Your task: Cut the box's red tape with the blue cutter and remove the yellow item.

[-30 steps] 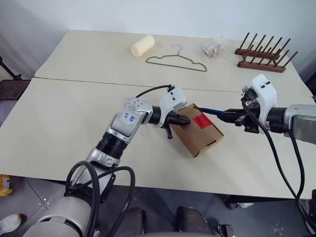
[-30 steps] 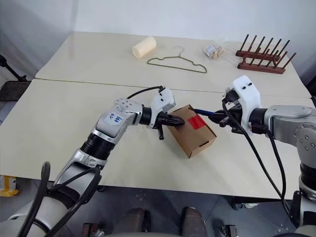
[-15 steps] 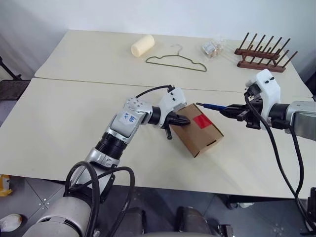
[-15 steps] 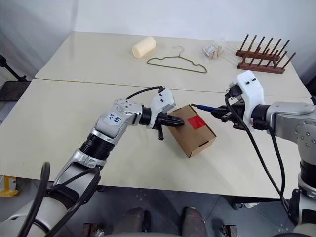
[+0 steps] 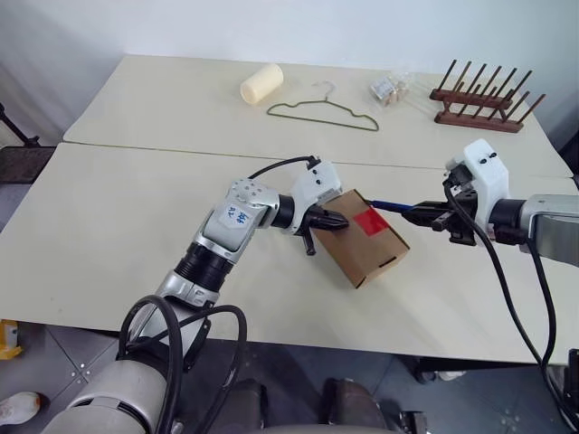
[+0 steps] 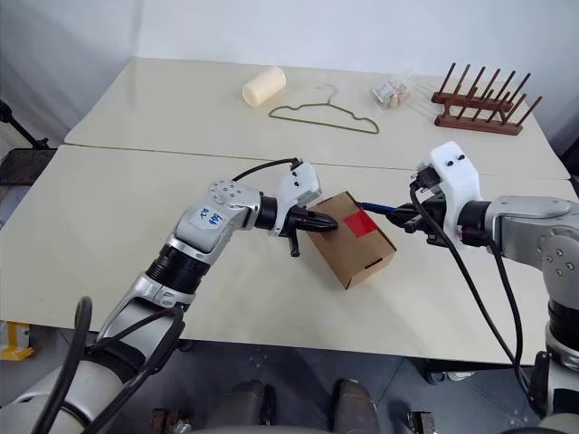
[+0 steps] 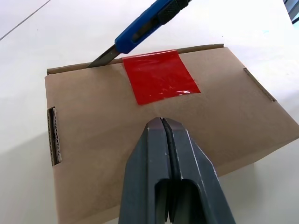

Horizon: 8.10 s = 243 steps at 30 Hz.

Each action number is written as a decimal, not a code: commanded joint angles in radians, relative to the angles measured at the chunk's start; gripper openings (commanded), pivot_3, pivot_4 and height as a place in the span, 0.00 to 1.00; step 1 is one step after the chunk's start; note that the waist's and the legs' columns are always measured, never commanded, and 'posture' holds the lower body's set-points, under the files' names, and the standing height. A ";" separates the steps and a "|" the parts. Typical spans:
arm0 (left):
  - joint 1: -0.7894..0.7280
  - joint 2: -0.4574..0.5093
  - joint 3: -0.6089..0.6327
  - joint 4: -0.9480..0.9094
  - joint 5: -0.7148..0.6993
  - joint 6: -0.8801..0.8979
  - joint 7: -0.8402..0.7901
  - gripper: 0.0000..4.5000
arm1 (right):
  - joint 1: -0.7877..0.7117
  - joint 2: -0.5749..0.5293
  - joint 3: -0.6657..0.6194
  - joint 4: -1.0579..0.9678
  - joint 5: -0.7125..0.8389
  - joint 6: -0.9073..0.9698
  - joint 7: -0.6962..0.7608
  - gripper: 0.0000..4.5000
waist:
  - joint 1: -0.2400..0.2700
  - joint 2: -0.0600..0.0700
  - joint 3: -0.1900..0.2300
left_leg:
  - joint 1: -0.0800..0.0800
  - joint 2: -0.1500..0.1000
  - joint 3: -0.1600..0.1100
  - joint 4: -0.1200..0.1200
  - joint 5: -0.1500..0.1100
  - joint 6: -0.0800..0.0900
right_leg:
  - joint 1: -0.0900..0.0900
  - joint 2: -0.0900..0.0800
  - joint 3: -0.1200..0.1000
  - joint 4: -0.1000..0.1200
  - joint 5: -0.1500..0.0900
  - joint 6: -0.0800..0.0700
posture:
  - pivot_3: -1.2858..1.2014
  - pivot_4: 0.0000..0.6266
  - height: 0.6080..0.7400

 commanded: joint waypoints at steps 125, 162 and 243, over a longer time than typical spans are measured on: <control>0.418 0.169 0.089 -0.396 -0.193 0.098 0.075 0.00 | 0.396 0.155 0.312 0.045 -0.554 -0.928 0.582 0.01 | -0.009 0.005 0.000 | 0.004 0.001 -0.002 0.001 0.003 -0.001 | 0.006 0.000 0.000 -0.001 0.001 -0.001 | 0.52 0.24 1.00; 0.129 0.124 0.066 -0.184 -0.216 -0.053 -0.062 0.00 | 0.039 0.041 0.072 0.136 -0.150 -0.023 0.355 0.97 | 0.000 0.005 0.001 | 0.002 0.000 -0.003 0.003 0.003 0.000 | 0.006 0.001 -0.002 -0.003 0.003 -0.001 | 0.52 0.24 1.00; 0.186 0.110 -0.016 -0.171 -0.116 -0.070 -0.075 0.00 | -0.187 0.099 0.440 0.803 -0.272 -0.153 0.716 0.38 | -0.003 0.005 0.000 | 0.002 0.001 -0.001 0.004 0.003 0.000 | 0.006 0.001 -0.001 -0.003 0.004 -0.001 | 0.52 0.24 1.00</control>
